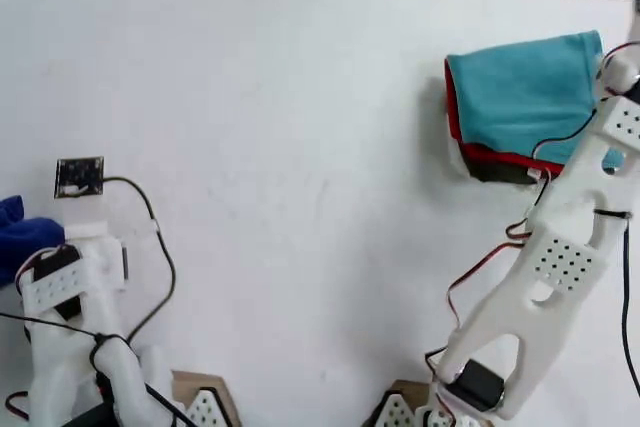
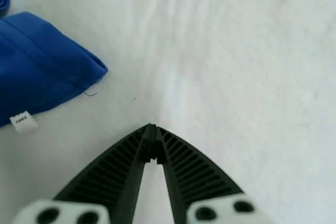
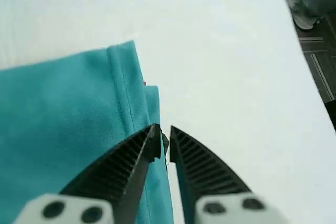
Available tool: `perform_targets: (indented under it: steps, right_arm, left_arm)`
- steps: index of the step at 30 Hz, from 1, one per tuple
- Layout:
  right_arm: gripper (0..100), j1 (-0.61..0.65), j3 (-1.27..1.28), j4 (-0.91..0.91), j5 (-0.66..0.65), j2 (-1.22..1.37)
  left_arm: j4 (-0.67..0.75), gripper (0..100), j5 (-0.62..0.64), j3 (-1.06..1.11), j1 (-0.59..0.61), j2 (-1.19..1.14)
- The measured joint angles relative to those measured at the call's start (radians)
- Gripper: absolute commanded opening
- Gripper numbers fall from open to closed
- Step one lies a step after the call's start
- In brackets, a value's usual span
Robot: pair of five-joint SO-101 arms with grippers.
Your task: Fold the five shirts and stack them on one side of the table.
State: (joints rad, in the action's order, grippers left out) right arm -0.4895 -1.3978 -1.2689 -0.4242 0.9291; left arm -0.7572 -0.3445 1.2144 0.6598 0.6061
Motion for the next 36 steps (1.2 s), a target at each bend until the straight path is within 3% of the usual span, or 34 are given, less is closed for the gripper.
perform_targets:
  steps: [4,9,18,27,36]
  right_arm:
    - [1.0,0.068,-0.097,-0.229,0.012,-0.035]
    - [2.1,0.172,-0.112,-0.468,-0.026,-0.035]
    - [2.0,0.193,0.233,-0.479,-0.026,-0.192]
    - [2.0,0.338,0.701,-0.471,0.003,-0.491]
    - [2.0,0.334,0.919,-0.301,0.021,-0.506]
  left_arm:
    - [0.0,3,0.0,0.0,0.0,0.0]
    - [0.0,3,0.0,0.0,0.0,0.0]
    - [0.0,3,0.0,0.0,0.0,0.0]
    - [0.0,3,0.0,0.0,0.002,0.0]
    - [0.0,3,0.0,0.0,0.0,0.0]
